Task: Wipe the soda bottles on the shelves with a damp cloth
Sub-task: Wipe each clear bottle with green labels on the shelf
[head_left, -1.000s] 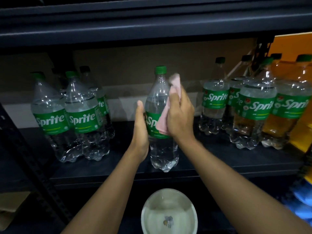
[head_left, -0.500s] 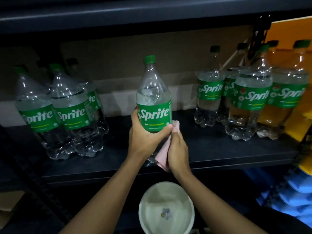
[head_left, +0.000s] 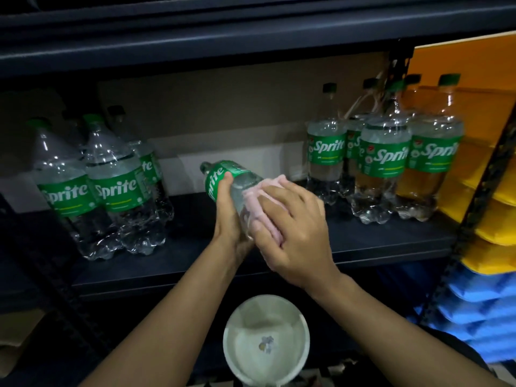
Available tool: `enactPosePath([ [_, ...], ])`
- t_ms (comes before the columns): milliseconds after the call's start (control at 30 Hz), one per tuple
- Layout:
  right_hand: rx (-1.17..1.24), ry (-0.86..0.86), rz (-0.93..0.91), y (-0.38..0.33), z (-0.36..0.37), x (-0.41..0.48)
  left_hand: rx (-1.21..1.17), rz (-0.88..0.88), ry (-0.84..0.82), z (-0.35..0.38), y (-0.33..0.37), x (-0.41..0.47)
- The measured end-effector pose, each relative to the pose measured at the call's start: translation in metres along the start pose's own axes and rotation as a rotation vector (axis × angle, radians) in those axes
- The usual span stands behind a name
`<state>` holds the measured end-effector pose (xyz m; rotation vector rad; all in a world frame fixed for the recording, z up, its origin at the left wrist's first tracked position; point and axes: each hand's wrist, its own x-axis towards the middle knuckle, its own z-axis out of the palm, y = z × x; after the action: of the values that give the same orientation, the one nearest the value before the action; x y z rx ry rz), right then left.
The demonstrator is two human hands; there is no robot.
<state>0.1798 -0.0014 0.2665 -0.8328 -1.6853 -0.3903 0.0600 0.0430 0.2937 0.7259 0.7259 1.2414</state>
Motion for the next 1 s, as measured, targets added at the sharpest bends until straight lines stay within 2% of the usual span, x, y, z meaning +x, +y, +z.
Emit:
enactPosePath([
  [67,-0.023,0.053,-0.08,0.001,-0.008,0.007,-0.056,-0.033,-0.067,0.006,0.0,-0.005],
  [100,-0.021,0.082,-0.073,0.001,-0.011,0.015,-0.065,-0.024,-0.038,0.008,-0.001,-0.007],
  [167,0.051,0.148,0.069,-0.003,-0.017,0.035,-0.115,-0.014,0.053,0.013,0.0,-0.011],
  [233,0.157,0.214,0.263,-0.008,-0.02,0.05,-0.154,-0.058,0.083,0.02,0.002,-0.019],
  [267,0.179,0.23,0.297,-0.011,-0.02,0.05,-0.167,-0.07,0.082,0.022,0.003,-0.022],
  [400,0.104,0.23,0.15,-0.02,-0.016,0.012,-0.147,-0.072,0.137,0.023,0.008,-0.024],
  [533,0.097,0.264,0.197,-0.022,-0.02,0.01,-0.038,-0.087,0.096,0.025,0.01,-0.025],
  [667,0.014,0.108,0.341,-0.018,-0.032,0.028,0.097,-0.113,0.091,0.023,0.016,-0.024],
  [767,0.058,0.046,0.441,-0.015,-0.034,0.037,0.141,-0.077,0.065,0.022,0.016,-0.021],
  [900,0.239,0.072,0.677,-0.013,-0.029,0.045,0.178,-0.051,0.078,0.018,0.013,-0.018],
  [1000,0.432,0.185,0.847,-0.011,-0.021,0.037,0.228,-0.02,0.133,0.008,0.01,-0.013],
])
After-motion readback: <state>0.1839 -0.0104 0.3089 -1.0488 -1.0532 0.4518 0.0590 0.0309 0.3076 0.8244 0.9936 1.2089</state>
